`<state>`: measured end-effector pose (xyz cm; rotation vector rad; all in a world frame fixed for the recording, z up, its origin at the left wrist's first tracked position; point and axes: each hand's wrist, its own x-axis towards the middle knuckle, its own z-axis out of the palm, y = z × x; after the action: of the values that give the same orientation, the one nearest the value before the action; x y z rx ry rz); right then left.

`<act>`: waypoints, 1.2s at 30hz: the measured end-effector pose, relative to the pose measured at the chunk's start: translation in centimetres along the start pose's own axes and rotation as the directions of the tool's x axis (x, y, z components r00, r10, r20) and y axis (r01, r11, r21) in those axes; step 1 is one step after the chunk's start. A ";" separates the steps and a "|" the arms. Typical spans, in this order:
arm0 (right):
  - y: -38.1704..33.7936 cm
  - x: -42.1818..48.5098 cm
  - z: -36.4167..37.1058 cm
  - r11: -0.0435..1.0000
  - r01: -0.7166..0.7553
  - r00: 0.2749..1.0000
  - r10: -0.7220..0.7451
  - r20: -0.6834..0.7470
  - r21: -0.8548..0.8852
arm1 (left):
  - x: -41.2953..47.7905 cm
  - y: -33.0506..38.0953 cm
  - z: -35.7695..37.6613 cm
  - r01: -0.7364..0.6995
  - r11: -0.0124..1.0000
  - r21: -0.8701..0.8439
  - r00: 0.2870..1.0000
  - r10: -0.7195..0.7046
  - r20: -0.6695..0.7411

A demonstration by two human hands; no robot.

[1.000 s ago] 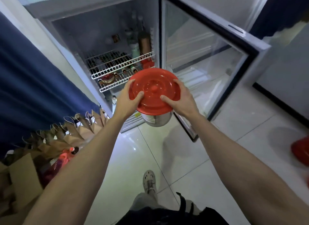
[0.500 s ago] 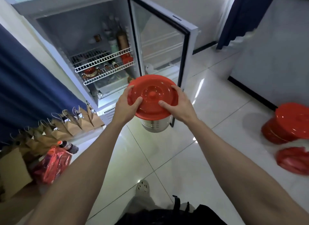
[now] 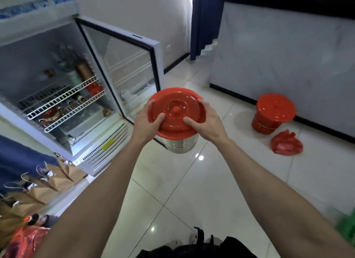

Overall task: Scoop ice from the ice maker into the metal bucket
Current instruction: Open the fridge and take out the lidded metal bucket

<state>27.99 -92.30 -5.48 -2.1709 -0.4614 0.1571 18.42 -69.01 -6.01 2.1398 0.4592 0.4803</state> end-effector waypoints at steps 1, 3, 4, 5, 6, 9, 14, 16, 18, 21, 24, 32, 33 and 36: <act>0.3 -0.4 -0.4 1.000 -0.010 1.000 0.010 -0.017 -0.001 | 0.2 0.3 0.3 -0.009 1.000 -0.003 1.000 0.009 0.026; 0.9 -1.2 -1.4 1.000 -0.031 0.998 0.031 -0.063 0.002 | 0.4 1.1 1.1 -0.039 0.999 0.003 0.997 0.038 0.072; 1.2 -1.6 -1.8 0.999 -0.040 0.996 0.040 -0.081 0.004 | 0.6 1.4 1.5 -0.048 0.999 0.005 0.995 0.047 0.083; 1.4 -1.9 -2.2 0.999 -0.048 0.994 0.048 -0.099 0.006 | 0.6 1.7 1.9 -0.053 0.999 0.002 0.994 0.053 0.096; 1.8 -2.3 -2.6 0.998 -0.057 0.991 0.058 -0.118 0.012 | 0.6 2.0 2.4 -0.057 0.998 -0.003 0.992 0.057 0.114; 2.3 -2.9 -3.5 0.997 -0.081 0.986 0.082 -0.148 0.012 | 0.4 2.8 3.3 -0.072 0.997 -0.012 0.986 0.073 0.149; 3.3 -3.2 -4.9 0.994 -0.113 0.973 0.112 -0.202 0.009 | 1.4 4.2 5.1 -0.102 0.995 -0.013 0.974 0.102 0.204; 4.0 -3.0 -5.8 0.992 -0.126 0.967 0.128 -0.218 0.022 | 2.2 4.7 6.4 -0.109 0.994 -0.011 0.967 0.108 0.229; 4.9 -2.4 -7.0 0.990 -0.139 0.960 0.141 -0.242 0.023 | 3.1 5.5 7.9 -0.110 0.993 -0.036 0.960 0.115 0.257; 6.5 -1.2 -9.1 0.986 -0.169 0.947 0.166 -0.274 0.015 | 4.8 7.0 10.9 -0.127 0.989 -0.069 0.947 0.142 0.288; 8.6 0.7 -11.4 0.983 -0.184 0.939 0.180 -0.294 0.015 | 7.1 8.4 14.4 -0.145 0.986 -0.079 0.936 0.163 0.313; 15.4 10.4 -19.4 0.983 -0.181 0.946 0.183 -0.268 0.035 | 15.8 12.6 25.5 -0.149 0.987 -0.066 0.934 0.162 0.319; 16.1 11.5 -20.4 0.982 -0.182 0.947 0.186 -0.261 0.040 | 16.8 13.3 26.5 -0.144 0.987 -0.067 0.934 0.158 0.320; 18.2 15.8 -23.9 0.983 -0.177 0.950 0.182 -0.253 0.043 | 20.5 15.9 30.1 -0.123 0.990 -0.072 0.943 0.139 0.302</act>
<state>54.07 -114.04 -4.75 -2.1737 -0.1135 -0.0203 53.14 -88.22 -5.93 2.1541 0.1277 0.2224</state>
